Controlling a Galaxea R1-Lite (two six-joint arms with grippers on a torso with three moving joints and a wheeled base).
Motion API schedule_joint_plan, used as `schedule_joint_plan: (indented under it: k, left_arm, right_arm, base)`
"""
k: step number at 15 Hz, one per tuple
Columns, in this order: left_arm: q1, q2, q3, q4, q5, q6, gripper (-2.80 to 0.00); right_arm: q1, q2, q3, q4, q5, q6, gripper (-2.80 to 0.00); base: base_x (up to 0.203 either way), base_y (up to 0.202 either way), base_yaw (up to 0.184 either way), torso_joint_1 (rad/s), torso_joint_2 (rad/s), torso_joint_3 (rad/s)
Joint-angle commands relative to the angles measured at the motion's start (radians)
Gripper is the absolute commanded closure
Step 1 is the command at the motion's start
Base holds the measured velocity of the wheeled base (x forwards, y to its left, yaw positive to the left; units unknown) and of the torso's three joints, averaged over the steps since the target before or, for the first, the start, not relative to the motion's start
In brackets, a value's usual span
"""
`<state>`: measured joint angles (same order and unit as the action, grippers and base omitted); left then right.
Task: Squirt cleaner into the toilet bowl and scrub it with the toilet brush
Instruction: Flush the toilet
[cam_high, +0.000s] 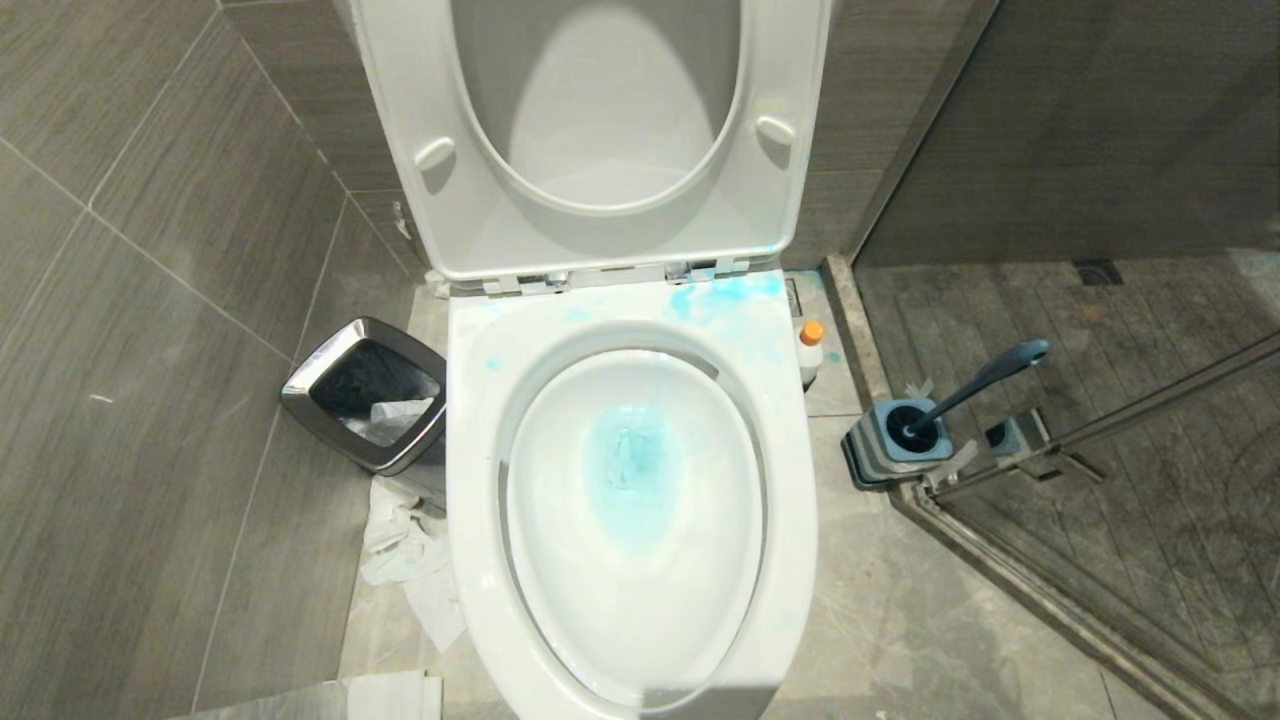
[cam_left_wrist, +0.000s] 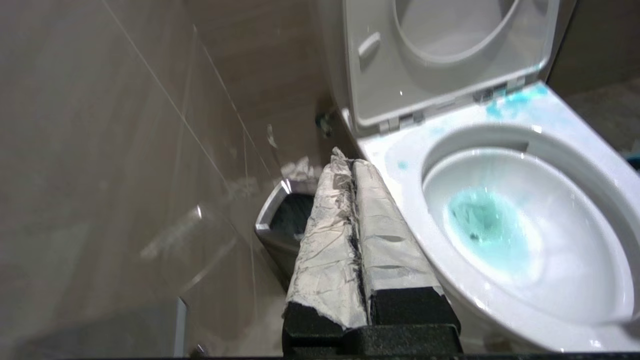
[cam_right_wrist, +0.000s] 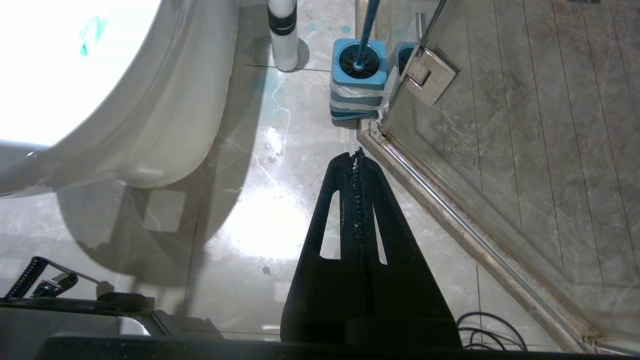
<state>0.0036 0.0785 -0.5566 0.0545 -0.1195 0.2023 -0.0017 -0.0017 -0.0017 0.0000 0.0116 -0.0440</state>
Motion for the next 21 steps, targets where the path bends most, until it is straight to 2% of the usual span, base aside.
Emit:
schedule_joint_plan:
  k: [1, 6, 9, 12, 16, 18, 21]
  left_arm:
    - [0.004, 0.176, -0.201, 0.041, -0.004, 0.008, 0.0]
    - [0.001, 0.569, -0.423, 0.06, -0.01, 0.004, 0.0]
    - [-0.015, 0.831, -0.543, 0.019, -0.001, -0.064, 0.0]
    - [-0.044, 1.117, -0.707, -0.13, 0.0, -0.144, 0.0]
    - [-0.085, 1.439, -1.033, -0.364, 0.001, -0.271, 0.0]
    - [-0.094, 1.524, -1.098, -0.463, 0.0, -0.315, 0.0]
    - [-0.107, 1.618, -1.18, -0.537, 0.0, -0.325, 0.0]
  right_arm:
    - [0.0, 0.002, 0.0, 0.0, 0.001, 0.0, 0.0]
    - [0.0, 0.002, 0.0, 0.0, 0.001, 0.0, 0.0]
    - [-0.001, 0.002, 0.0, 0.0, 0.001, 0.0, 0.0]
    - [0.0, 0.002, 0.0, 0.0, 0.001, 0.0, 0.0]
    - [0.0, 0.002, 0.0, 0.0, 0.001, 0.0, 0.0]
    - [0.0, 0.002, 0.0, 0.0, 0.001, 0.0, 0.0]
    - [0.0, 0.002, 0.0, 0.0, 0.001, 0.0, 0.0]
  base:
    - [0.0, 0.0, 0.0, 0.0, 0.0, 0.0]
    - [0.0, 0.0, 0.0, 0.0, 0.0, 0.0]
    - [0.0, 0.0, 0.0, 0.0, 0.0, 0.0]
    - [0.0, 0.0, 0.0, 0.0, 0.0, 0.0]
    - [0.0, 0.0, 0.0, 0.0, 0.0, 0.0]
    - [0.0, 0.0, 0.0, 0.0, 0.0, 0.0]
    - [0.0, 0.0, 0.0, 0.0, 0.0, 0.0]
